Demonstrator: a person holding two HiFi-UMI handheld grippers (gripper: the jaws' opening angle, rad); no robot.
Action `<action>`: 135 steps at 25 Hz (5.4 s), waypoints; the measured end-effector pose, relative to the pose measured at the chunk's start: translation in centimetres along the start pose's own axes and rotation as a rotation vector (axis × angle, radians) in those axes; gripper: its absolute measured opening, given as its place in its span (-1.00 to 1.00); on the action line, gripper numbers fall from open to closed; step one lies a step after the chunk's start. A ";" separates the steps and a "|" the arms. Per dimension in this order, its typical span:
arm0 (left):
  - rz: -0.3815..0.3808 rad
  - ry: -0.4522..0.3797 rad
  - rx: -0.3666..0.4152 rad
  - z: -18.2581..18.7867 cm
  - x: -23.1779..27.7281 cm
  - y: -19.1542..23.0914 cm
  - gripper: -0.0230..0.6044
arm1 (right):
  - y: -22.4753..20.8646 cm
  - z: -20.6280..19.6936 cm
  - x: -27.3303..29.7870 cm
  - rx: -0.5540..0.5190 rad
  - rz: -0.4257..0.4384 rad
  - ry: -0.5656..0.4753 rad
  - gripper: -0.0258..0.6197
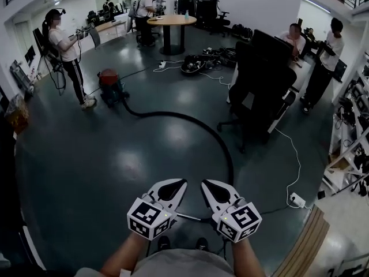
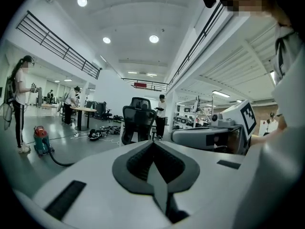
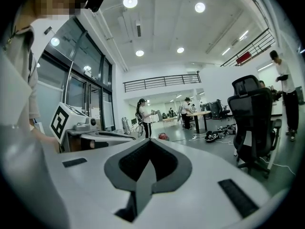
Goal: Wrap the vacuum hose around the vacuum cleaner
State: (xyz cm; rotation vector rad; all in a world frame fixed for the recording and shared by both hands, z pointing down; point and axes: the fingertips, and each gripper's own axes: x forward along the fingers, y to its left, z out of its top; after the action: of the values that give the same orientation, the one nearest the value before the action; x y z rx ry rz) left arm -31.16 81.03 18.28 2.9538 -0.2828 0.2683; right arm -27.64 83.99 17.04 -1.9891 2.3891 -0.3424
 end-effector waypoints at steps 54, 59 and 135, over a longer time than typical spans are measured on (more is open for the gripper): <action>-0.032 0.572 -0.171 -73.6 13.5 14.2 -0.90 | -13.1 -78.8 9.7 0.059 0.138 0.755 -0.41; -0.051 0.614 -0.186 -80.9 14.6 14.0 -0.91 | -15.1 -88.2 10.5 -0.079 0.202 0.842 -0.41; -0.693 0.836 0.441 -31.4 16.1 3.6 -0.28 | -13.5 -31.1 6.8 -0.260 0.677 1.131 -0.41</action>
State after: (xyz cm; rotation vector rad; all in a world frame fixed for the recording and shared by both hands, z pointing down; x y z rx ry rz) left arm -21.43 80.30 52.37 2.7517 0.9712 1.5075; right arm -20.54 80.04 50.67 -0.9085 3.6624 -1.4600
